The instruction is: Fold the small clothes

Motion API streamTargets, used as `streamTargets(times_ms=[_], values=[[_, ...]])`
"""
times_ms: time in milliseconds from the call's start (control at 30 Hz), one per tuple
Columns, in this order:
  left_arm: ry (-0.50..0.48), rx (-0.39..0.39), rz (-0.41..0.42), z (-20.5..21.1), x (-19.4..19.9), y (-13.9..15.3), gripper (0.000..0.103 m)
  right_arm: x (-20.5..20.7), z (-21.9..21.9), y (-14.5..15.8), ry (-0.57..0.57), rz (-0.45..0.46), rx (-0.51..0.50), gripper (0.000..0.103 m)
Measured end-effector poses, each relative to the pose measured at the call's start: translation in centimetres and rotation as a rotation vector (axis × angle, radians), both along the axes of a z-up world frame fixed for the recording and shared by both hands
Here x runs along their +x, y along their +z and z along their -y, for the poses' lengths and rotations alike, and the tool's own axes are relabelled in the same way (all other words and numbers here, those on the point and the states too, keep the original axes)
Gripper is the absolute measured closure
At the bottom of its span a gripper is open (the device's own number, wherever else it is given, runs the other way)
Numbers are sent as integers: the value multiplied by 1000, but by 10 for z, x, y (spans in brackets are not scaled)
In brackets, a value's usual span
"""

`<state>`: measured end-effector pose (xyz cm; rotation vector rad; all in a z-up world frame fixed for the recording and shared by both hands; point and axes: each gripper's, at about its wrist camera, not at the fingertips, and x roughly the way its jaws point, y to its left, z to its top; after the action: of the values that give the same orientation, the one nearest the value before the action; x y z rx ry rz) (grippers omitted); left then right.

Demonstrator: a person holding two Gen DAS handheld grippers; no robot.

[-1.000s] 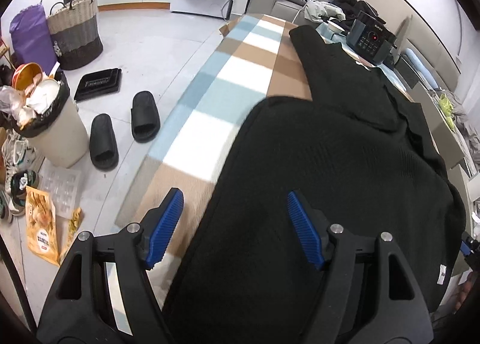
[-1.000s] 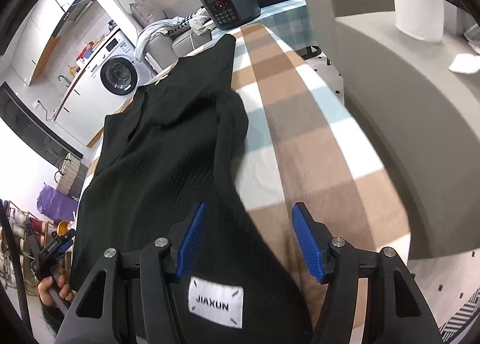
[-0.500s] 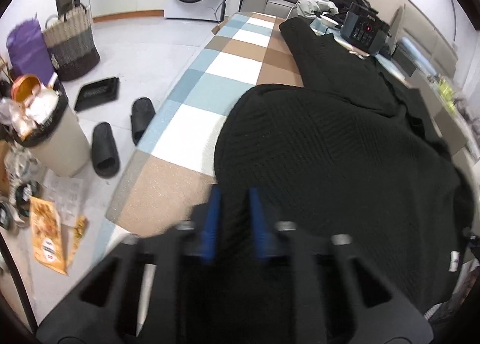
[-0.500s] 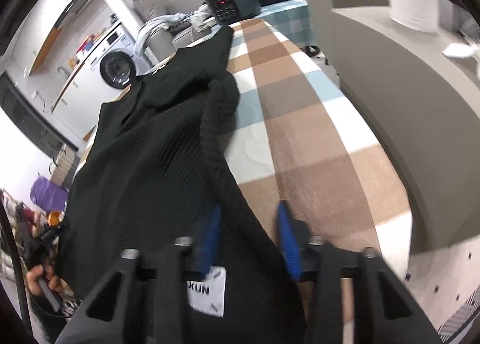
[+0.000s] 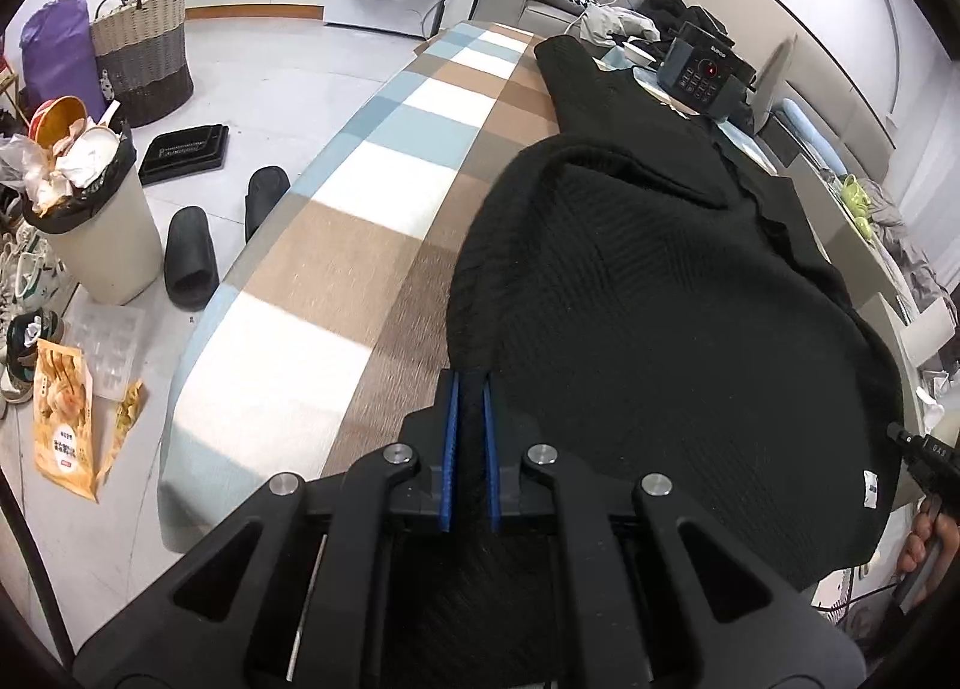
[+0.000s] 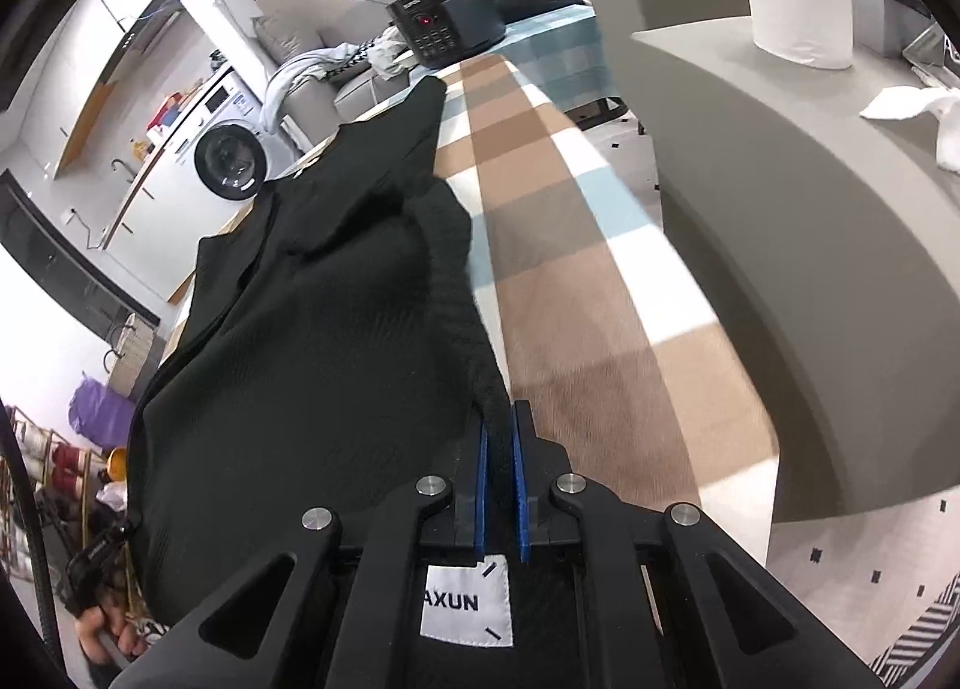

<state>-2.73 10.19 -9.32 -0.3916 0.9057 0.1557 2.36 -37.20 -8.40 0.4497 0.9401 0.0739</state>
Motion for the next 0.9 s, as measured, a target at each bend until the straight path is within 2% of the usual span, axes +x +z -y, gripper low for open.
streamTargets(times_ms=[167,267,433,467,533,600,633,667,700,900], values=[[2,-8,4,0,-8,4,98,-11,7,-4,-18,-3,27,74],[-3,-5,9,-1,-9,6,98,-14,3,-4,-13,12,-13,74],[6,-14,-13,-5,-4,4,96,-14,-1,-6,7,11,-12,74],[13,-15,-20,-7,-3,3,87,-13,0,-7,3,9,-13,74],[27,-13,-37,-8,1,0,77,-11,0,-9,1,10,-15,74],[24,-23,-25,-9,4,-2,77,-11,-2,-8,7,28,-33,85],[13,-24,-13,-8,6,-2,79,-11,-3,-7,9,30,-38,95],[10,-21,-3,-8,7,-1,89,-10,-2,-6,1,33,-42,96],[7,-15,12,-8,6,1,95,-10,0,-4,-4,42,-28,97],[9,-45,101,-14,7,20,99,-18,13,20,-47,172,75,98]])
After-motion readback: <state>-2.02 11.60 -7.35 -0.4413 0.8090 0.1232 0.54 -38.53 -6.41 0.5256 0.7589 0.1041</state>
